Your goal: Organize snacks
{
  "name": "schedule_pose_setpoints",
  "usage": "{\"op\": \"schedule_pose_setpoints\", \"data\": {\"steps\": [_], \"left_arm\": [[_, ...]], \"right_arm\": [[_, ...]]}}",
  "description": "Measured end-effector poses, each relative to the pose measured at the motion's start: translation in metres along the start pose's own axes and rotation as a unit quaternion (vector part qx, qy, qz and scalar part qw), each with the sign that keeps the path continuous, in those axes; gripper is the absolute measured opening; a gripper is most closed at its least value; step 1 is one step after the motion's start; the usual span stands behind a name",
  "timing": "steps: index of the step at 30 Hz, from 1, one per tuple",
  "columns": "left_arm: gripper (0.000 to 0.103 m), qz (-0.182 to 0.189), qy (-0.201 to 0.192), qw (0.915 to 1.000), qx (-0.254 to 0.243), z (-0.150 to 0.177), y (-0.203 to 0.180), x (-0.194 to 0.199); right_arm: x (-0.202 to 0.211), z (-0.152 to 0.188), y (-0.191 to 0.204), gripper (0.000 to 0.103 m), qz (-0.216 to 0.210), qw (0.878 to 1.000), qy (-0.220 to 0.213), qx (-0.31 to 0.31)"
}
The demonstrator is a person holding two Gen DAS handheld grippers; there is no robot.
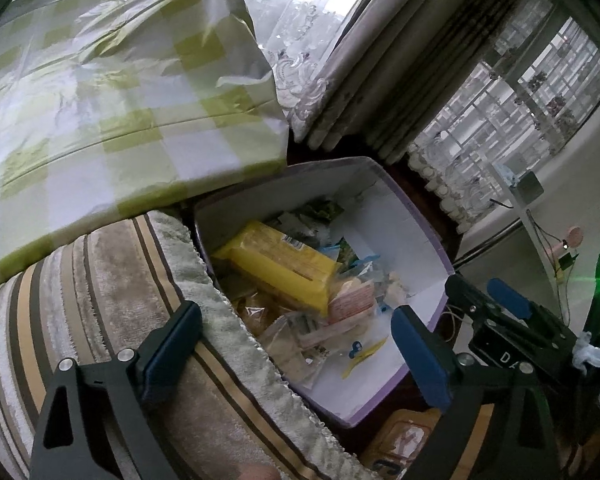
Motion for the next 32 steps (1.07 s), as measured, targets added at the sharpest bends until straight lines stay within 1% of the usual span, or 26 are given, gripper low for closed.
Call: {"op": "schedule_pose_setpoints", "data": {"steps": [19, 30, 32], "left_arm": [[0.097, -0.004, 0.002, 1.0000, -0.003, 0.0007, -0.0003, -0.0014], [0.102, -0.002, -0.002, 1.0000, -0.008, 0.0001, -0.0026, -0.0033], [0.102, 0.004, -0.002, 0.9999, -0.010, -0.0011, -0.0033, -0.0042]], "right_arm": [[-0.0004, 0.0006, -0.0033, 0.076, 0.001, 1.000, 0.000, -0.001], [-0.0013, 0.0004, -0.0033, 0.076, 0.001, 1.000, 0.001, -0.002], [-0.0015, 0.0017, -0.0034, 0.076, 0.001, 1.000, 0.002, -0.003]]}}
Point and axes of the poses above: each gripper's, at about its wrist camera, not at the fingertips, and x roughly against the way its jaws point, y to its left, z to its underside, the point moved 1 cm from there along -x, roughly the way its jaws point, and after that the axes turned 3 degrees about -z, right-handed, at the moved point
